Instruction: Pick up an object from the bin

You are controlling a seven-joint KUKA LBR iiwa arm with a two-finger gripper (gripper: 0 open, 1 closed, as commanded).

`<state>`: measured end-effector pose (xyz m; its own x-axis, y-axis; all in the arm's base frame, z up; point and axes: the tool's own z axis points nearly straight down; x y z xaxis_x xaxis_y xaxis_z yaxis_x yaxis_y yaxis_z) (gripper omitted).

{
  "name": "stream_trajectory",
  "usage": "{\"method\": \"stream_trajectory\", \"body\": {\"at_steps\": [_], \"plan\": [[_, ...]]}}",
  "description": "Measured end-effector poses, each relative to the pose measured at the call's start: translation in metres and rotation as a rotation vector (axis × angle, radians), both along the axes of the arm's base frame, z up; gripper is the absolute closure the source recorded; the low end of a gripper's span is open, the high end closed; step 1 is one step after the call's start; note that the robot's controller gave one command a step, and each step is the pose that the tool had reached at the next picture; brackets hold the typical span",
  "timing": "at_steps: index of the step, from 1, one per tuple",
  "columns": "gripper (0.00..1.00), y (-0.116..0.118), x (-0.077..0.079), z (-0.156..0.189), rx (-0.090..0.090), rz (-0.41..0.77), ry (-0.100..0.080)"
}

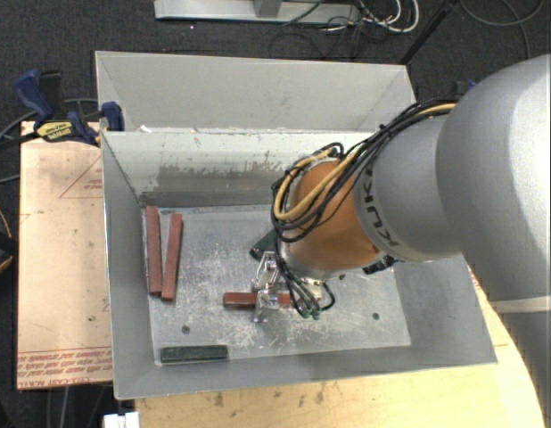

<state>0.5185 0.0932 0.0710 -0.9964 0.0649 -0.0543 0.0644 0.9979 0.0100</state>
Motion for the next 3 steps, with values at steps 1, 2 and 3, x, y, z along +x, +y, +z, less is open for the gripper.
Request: {"method": "stream_trajectory", "body": {"at_steps": [1,2,3], "plan": [[1.00,0.000,0.001,0.002,0.000,-0.003,0.006],[1.00,0.000,0.002,0.008,-0.001,-0.002,0.016],[1.00,0.000,-0.004,0.020,-0.004,0.001,0.040]]}}
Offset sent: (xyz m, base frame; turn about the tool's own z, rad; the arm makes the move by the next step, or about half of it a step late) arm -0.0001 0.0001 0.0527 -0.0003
